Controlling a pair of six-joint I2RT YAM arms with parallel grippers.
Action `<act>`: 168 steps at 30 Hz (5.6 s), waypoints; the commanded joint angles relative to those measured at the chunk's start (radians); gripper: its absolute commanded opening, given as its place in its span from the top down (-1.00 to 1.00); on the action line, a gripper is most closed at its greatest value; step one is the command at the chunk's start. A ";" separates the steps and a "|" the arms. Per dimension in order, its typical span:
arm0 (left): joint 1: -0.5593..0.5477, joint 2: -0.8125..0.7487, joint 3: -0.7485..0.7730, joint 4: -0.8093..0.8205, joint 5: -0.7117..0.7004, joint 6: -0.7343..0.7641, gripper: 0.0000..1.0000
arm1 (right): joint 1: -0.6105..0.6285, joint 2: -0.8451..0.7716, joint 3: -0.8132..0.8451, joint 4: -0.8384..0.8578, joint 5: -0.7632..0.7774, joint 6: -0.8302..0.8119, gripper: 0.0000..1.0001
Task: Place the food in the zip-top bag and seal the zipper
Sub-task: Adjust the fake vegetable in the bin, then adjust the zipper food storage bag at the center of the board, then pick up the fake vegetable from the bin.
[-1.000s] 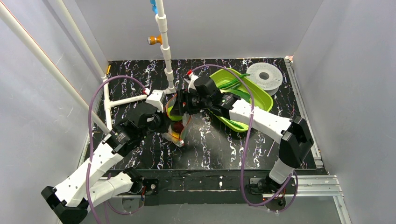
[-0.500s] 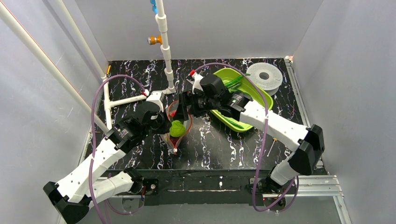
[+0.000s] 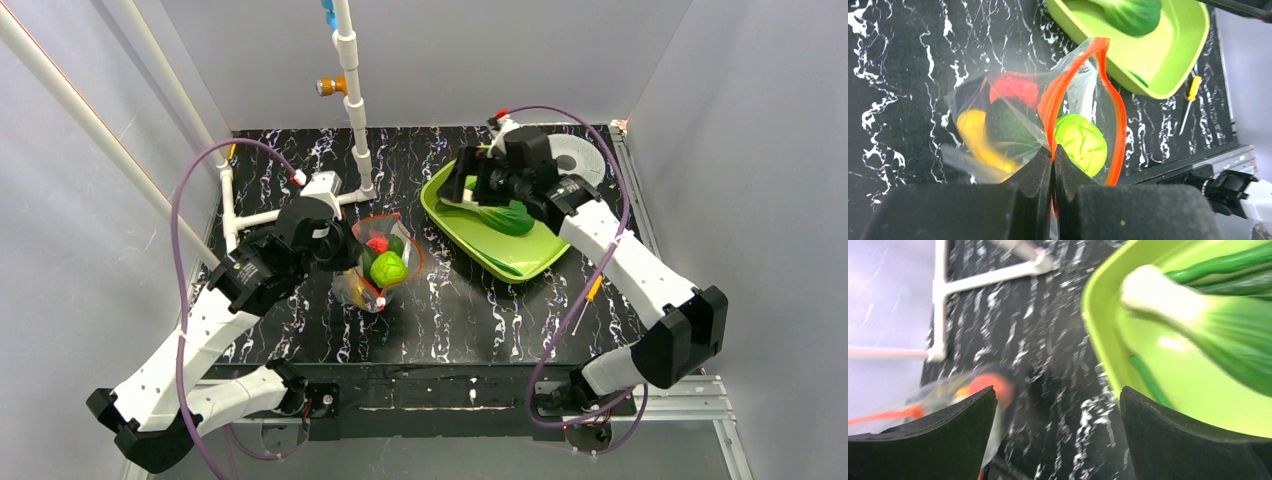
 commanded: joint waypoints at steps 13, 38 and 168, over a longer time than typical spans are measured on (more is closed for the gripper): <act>-0.001 0.023 -0.055 -0.034 0.008 -0.055 1.00 | -0.254 0.655 0.494 -0.149 -0.007 -0.137 -0.87; 0.001 0.045 -0.037 -0.007 0.020 -0.023 1.00 | -0.282 0.240 -0.117 -0.017 -0.060 -0.191 -0.83; 0.018 0.162 -0.081 0.096 0.253 -0.123 1.00 | -0.420 0.534 -0.075 0.173 0.376 0.968 -0.44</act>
